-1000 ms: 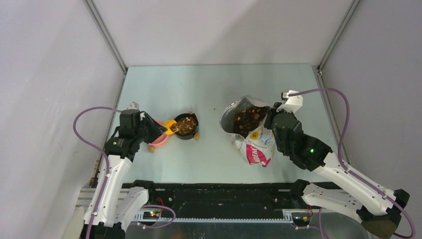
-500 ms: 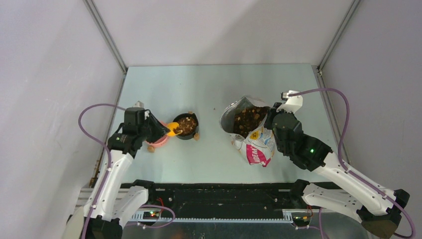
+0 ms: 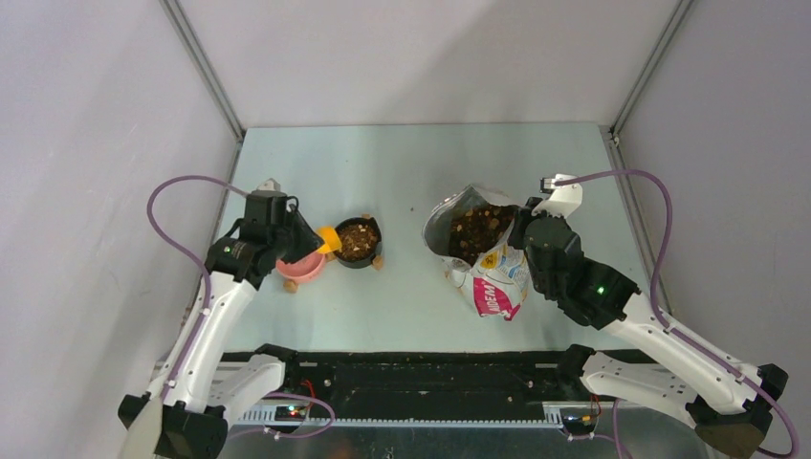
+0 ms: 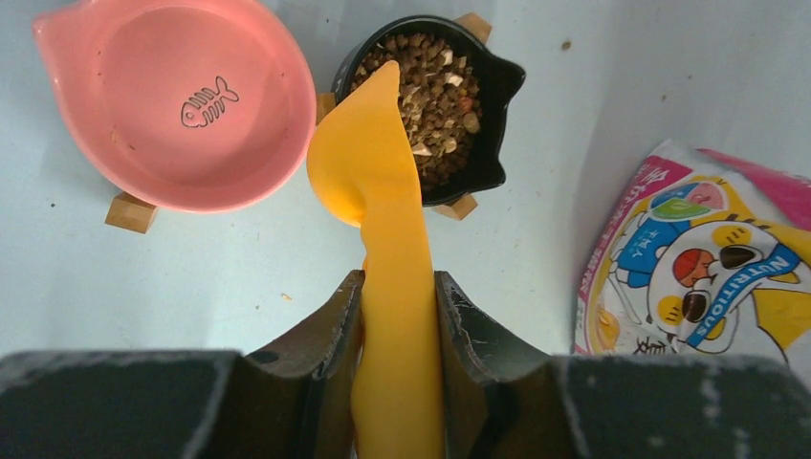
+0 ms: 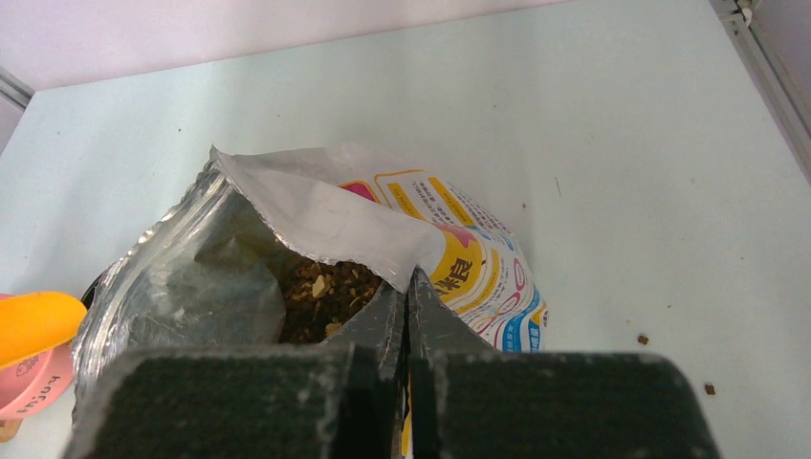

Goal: Serve the pet food
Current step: Pour the pet food into the pet food bowl, then collect the pet food from the pet food bag, then pour the pet food into the pet food bowl.

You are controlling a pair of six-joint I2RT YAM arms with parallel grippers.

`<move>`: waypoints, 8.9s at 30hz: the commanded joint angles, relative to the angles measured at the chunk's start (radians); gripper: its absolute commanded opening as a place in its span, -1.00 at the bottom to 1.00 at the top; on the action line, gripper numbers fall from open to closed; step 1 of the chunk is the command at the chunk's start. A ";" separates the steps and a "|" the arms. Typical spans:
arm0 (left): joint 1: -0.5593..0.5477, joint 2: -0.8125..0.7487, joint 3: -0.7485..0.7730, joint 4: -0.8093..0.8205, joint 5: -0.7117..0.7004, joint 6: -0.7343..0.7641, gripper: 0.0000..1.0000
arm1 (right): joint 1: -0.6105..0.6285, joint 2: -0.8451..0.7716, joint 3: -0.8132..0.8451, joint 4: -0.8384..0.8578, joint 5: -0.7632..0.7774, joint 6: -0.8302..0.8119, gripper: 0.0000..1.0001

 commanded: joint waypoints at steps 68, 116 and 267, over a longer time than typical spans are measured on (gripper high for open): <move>-0.336 0.165 0.189 0.338 0.542 -0.063 -1.00 | 0.019 -0.040 0.026 0.096 0.037 0.008 -1.00; -0.666 0.910 0.810 0.014 0.144 0.008 -1.00 | 0.024 -0.028 0.026 0.105 0.023 0.002 -1.00; 0.159 -0.513 -0.666 1.208 0.518 -0.711 -1.00 | 0.026 -0.051 0.026 0.097 0.033 0.003 -1.00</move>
